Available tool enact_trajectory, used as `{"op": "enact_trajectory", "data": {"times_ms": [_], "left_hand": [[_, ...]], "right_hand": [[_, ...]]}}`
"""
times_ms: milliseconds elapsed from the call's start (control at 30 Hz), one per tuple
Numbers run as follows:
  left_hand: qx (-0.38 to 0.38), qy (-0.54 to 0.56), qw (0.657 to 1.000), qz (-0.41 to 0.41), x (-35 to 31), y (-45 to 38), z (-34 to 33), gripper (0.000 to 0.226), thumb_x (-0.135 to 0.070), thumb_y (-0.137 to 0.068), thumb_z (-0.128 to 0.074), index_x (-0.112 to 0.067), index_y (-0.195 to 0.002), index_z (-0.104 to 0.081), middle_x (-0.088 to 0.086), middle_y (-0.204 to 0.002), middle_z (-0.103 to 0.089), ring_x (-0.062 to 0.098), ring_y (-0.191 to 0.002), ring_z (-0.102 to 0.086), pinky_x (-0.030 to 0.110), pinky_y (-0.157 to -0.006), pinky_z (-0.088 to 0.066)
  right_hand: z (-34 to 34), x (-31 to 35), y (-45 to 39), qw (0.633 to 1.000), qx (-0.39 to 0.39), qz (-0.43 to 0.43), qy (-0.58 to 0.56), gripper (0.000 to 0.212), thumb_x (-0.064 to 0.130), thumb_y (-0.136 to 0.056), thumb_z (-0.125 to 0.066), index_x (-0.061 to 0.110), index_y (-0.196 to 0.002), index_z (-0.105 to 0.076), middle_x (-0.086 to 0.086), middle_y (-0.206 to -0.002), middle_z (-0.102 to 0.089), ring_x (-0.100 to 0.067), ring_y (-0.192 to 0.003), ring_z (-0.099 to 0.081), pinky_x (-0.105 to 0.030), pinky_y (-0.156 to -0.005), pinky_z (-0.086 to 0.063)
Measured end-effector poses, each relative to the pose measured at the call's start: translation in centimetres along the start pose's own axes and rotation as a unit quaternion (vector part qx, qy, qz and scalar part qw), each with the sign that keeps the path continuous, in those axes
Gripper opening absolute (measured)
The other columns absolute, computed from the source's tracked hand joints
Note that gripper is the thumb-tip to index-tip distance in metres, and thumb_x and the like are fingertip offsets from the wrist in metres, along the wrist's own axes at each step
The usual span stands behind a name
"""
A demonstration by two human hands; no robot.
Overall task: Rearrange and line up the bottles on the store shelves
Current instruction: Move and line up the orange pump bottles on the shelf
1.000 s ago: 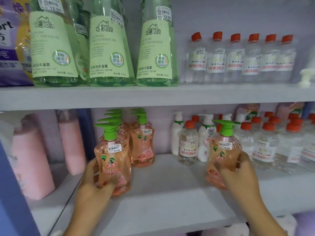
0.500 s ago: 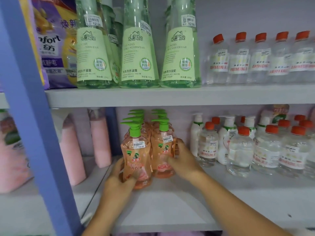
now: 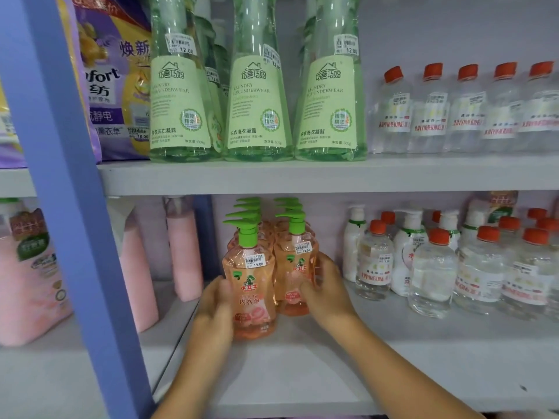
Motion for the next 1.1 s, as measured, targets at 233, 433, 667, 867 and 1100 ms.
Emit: {"op": "enact_trajectory", "data": {"times_ms": [233, 433, 667, 867, 1100], "left_hand": [[-0.050, 0.192, 0.967, 0.156, 0.3, -4.8, -1.5, 0.095, -0.090, -0.085, -0.015, -0.026, -0.137, -0.062, 0.007, -0.131, -0.069, 0.031, -0.124, -0.062, 0.041, -0.092, -0.049], [-0.025, 0.199, 0.962, 0.184, 0.1, -4.2, -2.8, 0.082, -0.082, -0.091, -0.014, -0.023, -0.104, -0.069, 0.007, -0.077, -0.079, 0.031, -0.087, -0.070, 0.038, -0.073, -0.052], [-0.030, 0.201, 0.960, 0.190, -0.5, -3.6, -3.1, 0.080, -0.077, -0.095, -0.013, -0.022, -0.100, -0.070, 0.008, -0.070, -0.077, 0.030, -0.082, -0.069, 0.035, -0.069, -0.050], [-0.059, 0.110, 0.983, 0.135, 0.0, -2.5, -1.5, 0.063, -0.076, -0.094, -0.035, -0.026, -0.098, -0.073, 0.004, -0.092, -0.078, 0.028, -0.098, -0.071, 0.047, -0.100, -0.053], [-0.023, -0.149, 0.986, -0.066, -0.1, 0.5, -0.3, 0.056, -0.031, -0.078, -0.086, -0.043, -0.122, -0.054, -0.024, -0.114, -0.066, -0.017, -0.093, -0.061, 0.013, -0.075, -0.048]], "right_hand": [[-0.3, 1.8, -1.5, 0.941, 0.055, -0.125, -0.309, 0.058, 0.047, -0.109, -0.015, 0.018, -0.117, -0.064, 0.007, -0.092, -0.079, -0.001, -0.086, -0.074, -0.014, -0.063, -0.055], [-2.6, 0.1, -3.1, 0.916, 0.063, -0.174, -0.357, 0.074, 0.062, -0.104, -0.016, 0.014, -0.126, -0.067, -0.013, -0.113, -0.076, -0.024, -0.104, -0.074, -0.033, -0.082, -0.057], [-2.8, 0.0, -3.4, 0.908, 0.093, -0.162, -0.375, 0.072, 0.062, -0.104, -0.013, 0.019, -0.117, -0.070, -0.012, -0.114, -0.076, -0.023, -0.104, -0.074, -0.034, -0.085, -0.055], [-1.1, -0.3, -1.7, 0.968, 0.038, -0.109, -0.224, 0.059, 0.061, -0.105, -0.024, 0.027, -0.119, -0.070, 0.002, -0.112, -0.077, -0.015, -0.108, -0.071, -0.033, -0.093, -0.053], [-0.2, -0.9, 1.4, 0.999, 0.018, -0.044, 0.015, 0.028, 0.020, -0.085, -0.078, 0.037, -0.094, -0.057, 0.018, -0.098, -0.065, 0.019, -0.082, -0.061, -0.004, -0.065, -0.044]]}}
Point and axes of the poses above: each hand's wrist, its own y-axis away from the middle knuckle, its own z-axis out of the back of the hand, x = y × z, the point moved 6 cm from there along -y, towards the middle knuckle
